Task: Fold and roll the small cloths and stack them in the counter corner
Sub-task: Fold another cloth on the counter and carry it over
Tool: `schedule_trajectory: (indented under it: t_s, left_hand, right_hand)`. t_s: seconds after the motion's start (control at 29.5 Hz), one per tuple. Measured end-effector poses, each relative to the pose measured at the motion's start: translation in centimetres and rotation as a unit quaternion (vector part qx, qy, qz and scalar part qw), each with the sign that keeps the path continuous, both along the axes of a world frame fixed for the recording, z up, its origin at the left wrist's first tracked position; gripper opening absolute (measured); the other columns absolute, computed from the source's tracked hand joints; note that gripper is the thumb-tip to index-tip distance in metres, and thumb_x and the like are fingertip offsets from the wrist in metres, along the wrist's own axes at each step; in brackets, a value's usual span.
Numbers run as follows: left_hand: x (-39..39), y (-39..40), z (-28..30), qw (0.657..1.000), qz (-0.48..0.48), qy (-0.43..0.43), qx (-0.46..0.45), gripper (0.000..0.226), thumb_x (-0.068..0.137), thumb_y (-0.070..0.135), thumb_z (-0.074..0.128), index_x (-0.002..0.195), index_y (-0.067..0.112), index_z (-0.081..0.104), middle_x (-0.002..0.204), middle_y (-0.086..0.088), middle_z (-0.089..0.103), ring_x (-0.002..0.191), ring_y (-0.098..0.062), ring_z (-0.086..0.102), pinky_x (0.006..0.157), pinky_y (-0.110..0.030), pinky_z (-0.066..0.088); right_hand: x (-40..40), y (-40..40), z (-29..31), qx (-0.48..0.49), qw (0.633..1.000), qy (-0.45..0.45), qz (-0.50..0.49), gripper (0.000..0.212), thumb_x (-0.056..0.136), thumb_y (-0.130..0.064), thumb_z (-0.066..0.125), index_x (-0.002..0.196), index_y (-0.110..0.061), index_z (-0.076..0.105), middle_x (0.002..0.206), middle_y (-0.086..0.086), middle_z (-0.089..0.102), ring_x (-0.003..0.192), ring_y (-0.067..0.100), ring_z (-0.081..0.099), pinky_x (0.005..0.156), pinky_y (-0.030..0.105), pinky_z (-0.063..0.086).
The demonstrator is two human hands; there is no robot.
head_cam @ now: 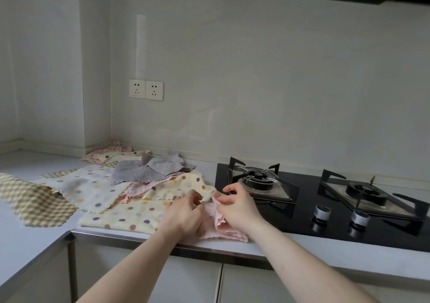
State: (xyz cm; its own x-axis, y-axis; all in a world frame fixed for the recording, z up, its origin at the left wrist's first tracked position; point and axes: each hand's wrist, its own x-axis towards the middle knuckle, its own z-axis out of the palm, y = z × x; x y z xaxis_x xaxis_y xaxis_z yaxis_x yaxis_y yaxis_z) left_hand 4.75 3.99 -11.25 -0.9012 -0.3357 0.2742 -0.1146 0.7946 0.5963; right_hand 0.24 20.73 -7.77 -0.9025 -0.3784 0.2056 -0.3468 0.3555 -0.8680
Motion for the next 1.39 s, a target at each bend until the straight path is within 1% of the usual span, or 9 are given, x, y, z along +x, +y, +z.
schedule_trajectory:
  t_s: [0.24, 0.37, 0.47, 0.58, 0.74, 0.88, 1.05, 1.22, 1.39]
  left_hand:
    - [0.1, 0.3, 0.4, 1.0, 0.008, 0.014, 0.014, 0.035, 0.098, 0.049, 0.044, 0.123, 0.031, 0.06, 0.119, 0.006, 0.07, 0.113, -0.021, 0.06, 0.099, -0.038, 0.045]
    - [-0.1, 0.2, 0.1, 1.0, -0.003, 0.005, 0.002, 0.064, 0.085, 0.077, 0.037, 0.129, 0.036, 0.06, 0.119, 0.013, 0.071, 0.114, -0.016, 0.061, 0.102, -0.042, 0.047]
    - [-0.3, 0.1, 0.1, 1.0, -0.018, -0.006, -0.016, 0.064, 0.079, 0.076, 0.041, 0.132, 0.042, 0.054, 0.124, 0.013, 0.068, 0.115, -0.017, 0.061, 0.104, -0.045, 0.047]
    - [-0.4, 0.2, 0.2, 1.0, -0.025, -0.012, 0.002, 0.058, 0.083, 0.07, 0.048, 0.133, 0.043, 0.054, 0.126, 0.014, 0.069, 0.115, -0.016, 0.062, 0.107, -0.045, 0.045]
    - [-0.6, 0.1, 0.2, 0.998, -0.031, -0.003, 0.053, 0.046, 0.089, 0.059, 0.06, 0.131, 0.041, 0.057, 0.113, 0.014, 0.067, 0.107, -0.013, 0.063, 0.099, -0.036, 0.051]
    - [-0.7, -0.1, 0.0, 0.994, -0.037, 0.019, 0.1, 0.028, 0.088, 0.047, 0.068, 0.114, 0.037, 0.067, 0.087, 0.015, 0.069, 0.088, -0.01, 0.067, 0.084, -0.03, 0.054]
    - [-0.4, 0.0, 0.1, 0.991, -0.042, 0.043, 0.119, 0.017, 0.088, 0.039, 0.071, 0.079, 0.026, 0.071, 0.058, 0.013, 0.064, 0.061, -0.009, 0.06, 0.06, -0.026, 0.044]
    - [0.4, 0.3, 0.8, 0.981, -0.049, 0.1, 0.157, 0.011, 0.091, 0.032, 0.073, 0.084, 0.025, 0.076, 0.048, 0.008, 0.059, 0.045, -0.002, 0.053, 0.049, -0.015, 0.04]
    - [1.1, 0.8, 1.1, 0.972, -0.07, 0.13, 0.18, 0.01, 0.093, 0.03, 0.071, 0.089, 0.025, 0.079, 0.058, 0.006, 0.07, 0.045, 0.001, 0.054, 0.05, -0.012, 0.04]
  right_hand:
    - [-1.2, 2.5, 0.3, 0.014, 0.982, 0.158, -0.098, 0.012, 0.094, -0.03, 0.066, 0.101, -0.036, 0.06, 0.096, -0.018, 0.071, 0.081, 0.002, 0.065, 0.076, 0.03, 0.053]
    - [-2.7, 4.0, -2.0, 0.088, 0.98, 0.092, -0.15, 0.031, 0.094, -0.044, 0.063, 0.121, -0.034, 0.053, 0.115, -0.016, 0.066, 0.099, 0.013, 0.065, 0.09, 0.038, 0.054]
    - [-2.7, 4.1, -3.5, 0.155, 0.967, 0.107, -0.171, 0.043, 0.096, -0.059, 0.052, 0.131, -0.033, 0.055, 0.122, -0.016, 0.068, 0.117, 0.018, 0.06, 0.104, 0.042, 0.044]
    - [-2.1, 3.2, -3.0, 0.175, 0.967, 0.107, -0.153, 0.042, 0.097, -0.051, 0.051, 0.136, -0.036, 0.053, 0.126, -0.019, 0.066, 0.12, 0.017, 0.058, 0.108, 0.04, 0.036]
    - [-1.5, 2.5, -3.4, 0.041, 0.994, 0.071, -0.078, 0.047, 0.088, -0.027, 0.07, 0.131, -0.039, 0.057, 0.101, -0.023, 0.069, 0.088, 0.004, 0.066, 0.092, 0.042, 0.056]
    - [-1.5, 3.2, -3.3, -0.077, 0.995, 0.045, -0.043, 0.047, 0.084, -0.013, 0.075, 0.122, -0.038, 0.061, 0.1, -0.014, 0.072, 0.078, 0.0, 0.064, 0.071, 0.018, 0.054]
    - [-1.2, 3.1, -3.2, -0.108, 0.992, 0.039, -0.048, 0.022, 0.094, -0.026, 0.069, 0.115, -0.033, 0.068, 0.097, -0.012, 0.073, 0.084, 0.0, 0.066, 0.069, 0.012, 0.047]
    - [-1.4, 3.2, -3.4, -0.119, 0.986, 0.071, -0.088, 0.016, 0.091, -0.016, 0.07, 0.098, -0.03, 0.075, 0.088, -0.012, 0.075, 0.068, -0.006, 0.063, 0.064, 0.013, 0.046]
    - [-1.5, 3.2, -3.6, -0.128, 0.982, 0.089, -0.104, 0.023, 0.087, -0.006, 0.068, 0.089, -0.028, 0.076, 0.084, -0.015, 0.075, 0.079, 0.001, 0.07, 0.072, 0.02, 0.055]
